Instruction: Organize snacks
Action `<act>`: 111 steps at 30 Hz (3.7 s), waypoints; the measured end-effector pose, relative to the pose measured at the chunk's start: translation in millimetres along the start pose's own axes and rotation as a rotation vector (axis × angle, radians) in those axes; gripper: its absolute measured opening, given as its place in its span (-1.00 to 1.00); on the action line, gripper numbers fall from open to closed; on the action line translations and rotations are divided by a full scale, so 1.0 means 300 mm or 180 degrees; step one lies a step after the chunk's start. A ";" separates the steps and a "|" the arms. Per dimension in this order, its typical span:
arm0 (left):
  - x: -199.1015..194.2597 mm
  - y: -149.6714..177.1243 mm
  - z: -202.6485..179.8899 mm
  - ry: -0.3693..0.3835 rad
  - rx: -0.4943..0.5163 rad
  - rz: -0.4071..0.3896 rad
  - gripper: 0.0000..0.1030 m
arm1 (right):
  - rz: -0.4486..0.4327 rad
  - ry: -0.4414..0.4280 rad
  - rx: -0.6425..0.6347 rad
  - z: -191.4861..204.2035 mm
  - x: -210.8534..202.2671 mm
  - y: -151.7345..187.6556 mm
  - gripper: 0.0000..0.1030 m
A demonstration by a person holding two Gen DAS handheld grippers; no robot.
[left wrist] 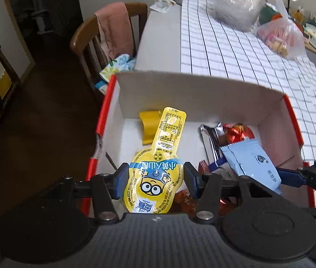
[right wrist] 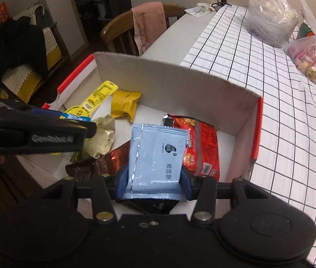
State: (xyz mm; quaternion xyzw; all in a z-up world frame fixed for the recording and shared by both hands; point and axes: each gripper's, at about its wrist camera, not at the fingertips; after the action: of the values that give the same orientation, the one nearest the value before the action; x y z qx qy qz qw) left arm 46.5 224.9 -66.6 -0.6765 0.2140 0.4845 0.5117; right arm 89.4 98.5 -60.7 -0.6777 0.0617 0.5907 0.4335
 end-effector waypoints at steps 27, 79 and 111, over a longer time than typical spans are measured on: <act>0.038 0.047 -0.011 0.0090 0.0054 0.0070 0.12 | -0.0079 -0.0053 0.0132 -0.029 -0.015 0.026 0.23; -0.482 0.268 -0.081 0.0490 -0.0025 -0.1107 0.98 | -0.1300 -0.0266 0.0403 -0.144 -0.509 0.251 1.00; -0.478 0.278 -0.105 0.0350 0.0001 -0.1087 0.98 | -0.1185 -0.0298 0.0483 -0.150 -0.470 0.260 1.00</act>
State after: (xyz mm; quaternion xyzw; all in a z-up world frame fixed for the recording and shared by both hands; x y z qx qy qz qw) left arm -68.1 134.9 18.8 -0.7283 0.1237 0.3528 0.5742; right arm 35.2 -39.7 16.1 -0.6146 -0.0406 0.5250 0.5874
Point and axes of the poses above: each gripper's, at about its wrist camera, not at the fingertips, and x roughly the way its jaws point, z to its left, y to its underside, and after that the axes turned 1 degree about x, right-handed
